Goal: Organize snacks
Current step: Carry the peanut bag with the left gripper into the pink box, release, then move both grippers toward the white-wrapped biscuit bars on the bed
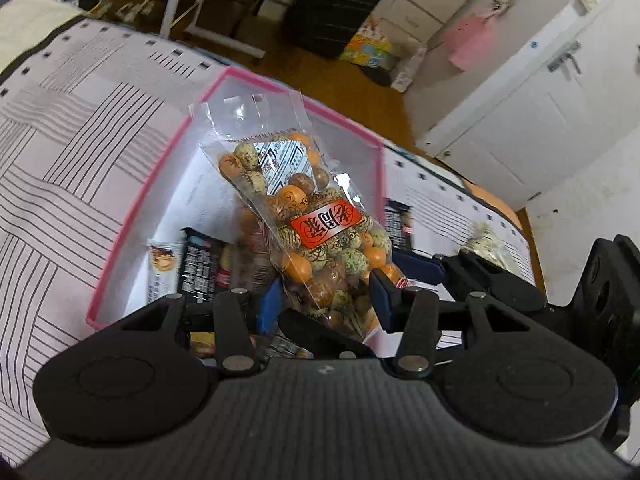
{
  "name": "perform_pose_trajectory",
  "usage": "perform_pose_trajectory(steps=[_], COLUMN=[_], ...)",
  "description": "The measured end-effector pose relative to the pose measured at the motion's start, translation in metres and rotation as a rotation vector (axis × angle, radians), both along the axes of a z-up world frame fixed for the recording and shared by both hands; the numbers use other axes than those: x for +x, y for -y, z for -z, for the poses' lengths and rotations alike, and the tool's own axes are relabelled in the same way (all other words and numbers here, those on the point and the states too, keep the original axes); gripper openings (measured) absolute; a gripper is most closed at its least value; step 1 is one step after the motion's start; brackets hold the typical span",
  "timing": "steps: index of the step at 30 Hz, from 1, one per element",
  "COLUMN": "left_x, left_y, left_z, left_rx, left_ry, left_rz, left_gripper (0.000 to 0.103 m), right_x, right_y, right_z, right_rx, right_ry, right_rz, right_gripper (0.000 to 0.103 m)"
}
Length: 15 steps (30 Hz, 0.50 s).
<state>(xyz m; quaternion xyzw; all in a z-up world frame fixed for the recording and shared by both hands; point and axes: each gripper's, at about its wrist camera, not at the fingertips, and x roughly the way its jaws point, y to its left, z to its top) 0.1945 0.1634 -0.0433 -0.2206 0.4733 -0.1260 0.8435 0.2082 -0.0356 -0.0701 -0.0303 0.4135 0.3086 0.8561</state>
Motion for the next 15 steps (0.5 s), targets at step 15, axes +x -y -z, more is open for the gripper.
perform_pose_trajectory(steps=[15], left_x=[0.011], left_y=[-0.03], left_z=[0.048], left_rx=[0.094], left_ry=[0.014], left_rz=[-0.108], left_gripper=[0.047], right_x=[-0.004], right_y=[0.013], right_z=[0.005], right_rx=[0.08], right_ry=[-0.033], right_rz=[-0.022], right_gripper=[0.1])
